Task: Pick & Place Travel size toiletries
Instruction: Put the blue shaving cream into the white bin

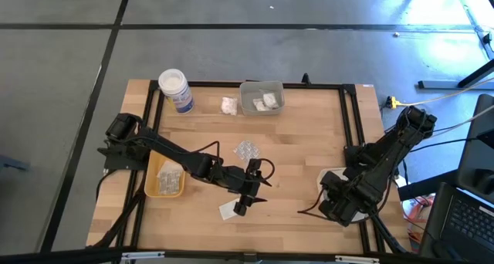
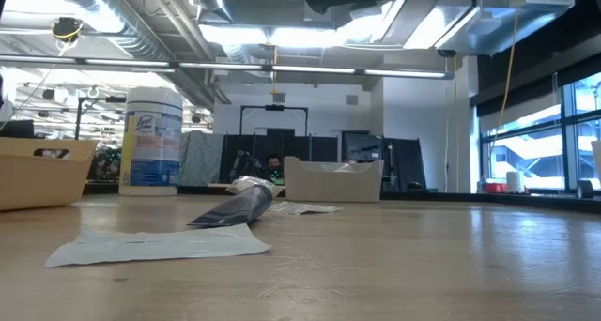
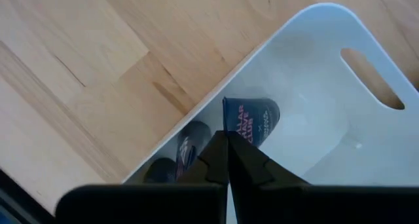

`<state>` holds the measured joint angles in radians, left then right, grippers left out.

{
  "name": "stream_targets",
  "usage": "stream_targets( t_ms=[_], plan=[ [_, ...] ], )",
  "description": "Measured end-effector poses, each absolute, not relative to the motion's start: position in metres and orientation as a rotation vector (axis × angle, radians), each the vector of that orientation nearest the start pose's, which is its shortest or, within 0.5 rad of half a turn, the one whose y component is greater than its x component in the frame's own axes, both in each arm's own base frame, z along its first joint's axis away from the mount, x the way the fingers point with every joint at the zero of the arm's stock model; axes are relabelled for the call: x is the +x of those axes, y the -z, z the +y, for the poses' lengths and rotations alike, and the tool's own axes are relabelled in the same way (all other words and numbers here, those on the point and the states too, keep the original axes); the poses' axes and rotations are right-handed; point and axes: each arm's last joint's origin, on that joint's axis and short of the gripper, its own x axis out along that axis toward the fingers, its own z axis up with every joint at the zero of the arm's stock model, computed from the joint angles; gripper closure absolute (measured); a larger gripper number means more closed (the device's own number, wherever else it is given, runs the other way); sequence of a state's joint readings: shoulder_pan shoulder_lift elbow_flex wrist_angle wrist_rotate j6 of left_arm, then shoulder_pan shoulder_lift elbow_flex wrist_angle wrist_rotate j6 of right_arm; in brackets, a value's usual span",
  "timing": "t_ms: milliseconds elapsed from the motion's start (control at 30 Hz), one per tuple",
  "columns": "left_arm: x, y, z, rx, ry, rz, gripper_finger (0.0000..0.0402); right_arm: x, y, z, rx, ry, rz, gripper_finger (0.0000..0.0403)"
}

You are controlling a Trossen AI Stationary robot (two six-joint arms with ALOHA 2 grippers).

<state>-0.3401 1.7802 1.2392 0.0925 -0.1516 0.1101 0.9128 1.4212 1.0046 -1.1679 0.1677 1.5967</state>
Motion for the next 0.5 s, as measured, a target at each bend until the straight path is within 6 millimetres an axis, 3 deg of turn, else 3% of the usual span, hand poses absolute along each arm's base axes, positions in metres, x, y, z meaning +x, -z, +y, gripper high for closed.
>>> stream_targets(
  t_ms=[167, 500],
  plan=[
    [0.3810, -0.2452, -0.1302, 0.217, 0.209, 0.425, 0.0167, 0.1429, -0.2240, 0.1770, 0.466, 0.571, 1.350, 0.0380],
    [0.3810, -0.2453, -0.1302, 0.218, 0.209, 0.425, 0.0167, 0.1425, -0.2240, 0.1766, 0.454, 0.568, 1.356, 0.0399]
  ],
)
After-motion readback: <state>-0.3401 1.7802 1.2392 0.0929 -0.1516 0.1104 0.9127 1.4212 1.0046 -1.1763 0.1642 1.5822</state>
